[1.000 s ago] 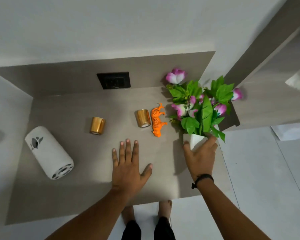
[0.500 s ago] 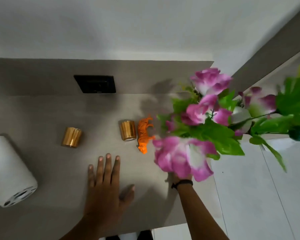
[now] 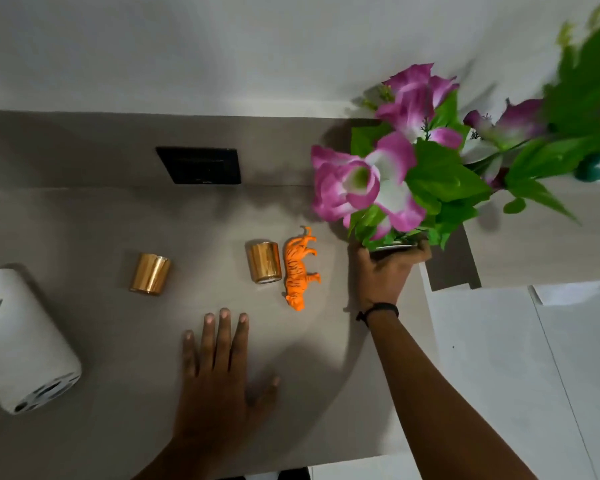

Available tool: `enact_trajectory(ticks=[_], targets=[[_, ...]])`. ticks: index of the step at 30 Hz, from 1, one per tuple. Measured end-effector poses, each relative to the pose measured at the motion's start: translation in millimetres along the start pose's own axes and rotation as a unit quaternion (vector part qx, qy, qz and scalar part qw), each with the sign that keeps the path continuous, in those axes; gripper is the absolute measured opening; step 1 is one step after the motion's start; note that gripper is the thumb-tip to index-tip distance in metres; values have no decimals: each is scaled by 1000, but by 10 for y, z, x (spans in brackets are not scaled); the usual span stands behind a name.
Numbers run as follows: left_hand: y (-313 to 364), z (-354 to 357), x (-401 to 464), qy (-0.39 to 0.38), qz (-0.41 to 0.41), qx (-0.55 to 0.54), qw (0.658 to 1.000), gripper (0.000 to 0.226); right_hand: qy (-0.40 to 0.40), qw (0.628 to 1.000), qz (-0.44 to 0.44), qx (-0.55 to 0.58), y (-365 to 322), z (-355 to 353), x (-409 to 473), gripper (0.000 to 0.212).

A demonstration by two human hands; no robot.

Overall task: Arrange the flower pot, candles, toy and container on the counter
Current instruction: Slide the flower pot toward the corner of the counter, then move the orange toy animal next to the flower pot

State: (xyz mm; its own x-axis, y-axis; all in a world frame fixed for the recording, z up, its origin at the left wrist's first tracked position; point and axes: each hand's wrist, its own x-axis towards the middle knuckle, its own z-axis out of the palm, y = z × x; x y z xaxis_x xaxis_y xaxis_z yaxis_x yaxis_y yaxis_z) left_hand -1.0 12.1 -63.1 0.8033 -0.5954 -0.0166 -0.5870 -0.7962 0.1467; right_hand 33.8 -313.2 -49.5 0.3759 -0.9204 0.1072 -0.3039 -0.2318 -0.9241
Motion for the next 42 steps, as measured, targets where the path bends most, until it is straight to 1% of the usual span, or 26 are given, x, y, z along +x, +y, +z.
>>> enact_trajectory(ticks=[3, 4, 5, 6, 7, 8, 9, 10, 12, 15, 17, 19, 21, 23, 24, 26, 28, 30, 37, 39, 41, 42], targets=[[-18, 20, -1, -9, 0, -4, 1000, 107, 32, 999, 1, -36, -84, -36, -134, 102], [-22, 22, -5, -14, 0, -5, 1000, 107, 52, 997, -18, -63, -106, -55, -254, 105], [-26, 24, -7, -16, -2, -7, 1000, 107, 69, 993, -52, -85, -152, -76, -408, 102], [-26, 28, -8, -17, -3, -7, 1000, 108, 69, 989, -94, -93, -228, -90, -601, 95], [-26, 34, -8, -16, -3, -6, 1000, 108, 38, 986, -136, -92, -301, -88, -796, 85], [-25, 42, -8, -16, -3, -6, 1000, 109, -21, 980, -173, -101, -367, -69, -965, 76], [-25, 51, -7, -15, -3, -5, 1000, 110, -86, 967, -196, -136, -430, -31, -1097, 72], [-29, 60, -7, -17, -4, -4, 1000, 111, -141, 950, -204, -189, -469, 15, -1176, 74], [-38, 77, -3, -23, -7, -1, 1000, 113, -215, 925, -172, -263, -493, 98, -1199, 79], [-46, 108, 2, -26, -11, -7, 1000, 113, -278, 923, -83, -254, -576, 140, -1094, 68], [-40, 112, 2, -28, -14, -8, 999, 113, -273, 929, -43, -247, -640, 161, -1019, 59], [-41, 108, -8, -30, -16, -8, 999, 114, -247, 944, -14, -218, -703, 173, -975, 54], [-44, 99, -8, -27, -13, -11, 999, 113, -209, 967, 21, -146, -750, 184, -935, 47], [-41, 91, -3, -21, -9, -15, 1000, 112, -163, 983, 76, -36, -784, 220, -866, 36], [-40, 84, 0, -20, -9, -15, 1000, 112, -146, 983, 111, 14, -791, 261, -812, 32], [-38, 71, 2, -22, -9, -14, 1000, 111, -130, 969, 189, 95, -780, 363, -684, 28], [-38, 65, 1, -23, -10, -15, 1000, 110, -134, 956, 222, 135, -761, 441, -571, 30], [-36, 63, 1, -20, -9, -15, 1000, 110, -134, 959, 214, 131, -719, 495, -511, 30], [-36, 70, -16, -6, -7, -3, 1000, 107, -108, 981, 133, 92, -664, 614, -478, 25], [-42, 99, -18, -4, -6, 0, 1000, 108, -101, 985, 117, 83, -657, 649, -472, 21], [-51, 134, -25, 0, -4, -3, 1000, 109, -103, 985, 110, 81, -649, 645, -463, 11], [-52, 146, -25, 5, -3, -8, 1000, 110, -103, 986, 109, 78, -660, 611, -476, 12]])
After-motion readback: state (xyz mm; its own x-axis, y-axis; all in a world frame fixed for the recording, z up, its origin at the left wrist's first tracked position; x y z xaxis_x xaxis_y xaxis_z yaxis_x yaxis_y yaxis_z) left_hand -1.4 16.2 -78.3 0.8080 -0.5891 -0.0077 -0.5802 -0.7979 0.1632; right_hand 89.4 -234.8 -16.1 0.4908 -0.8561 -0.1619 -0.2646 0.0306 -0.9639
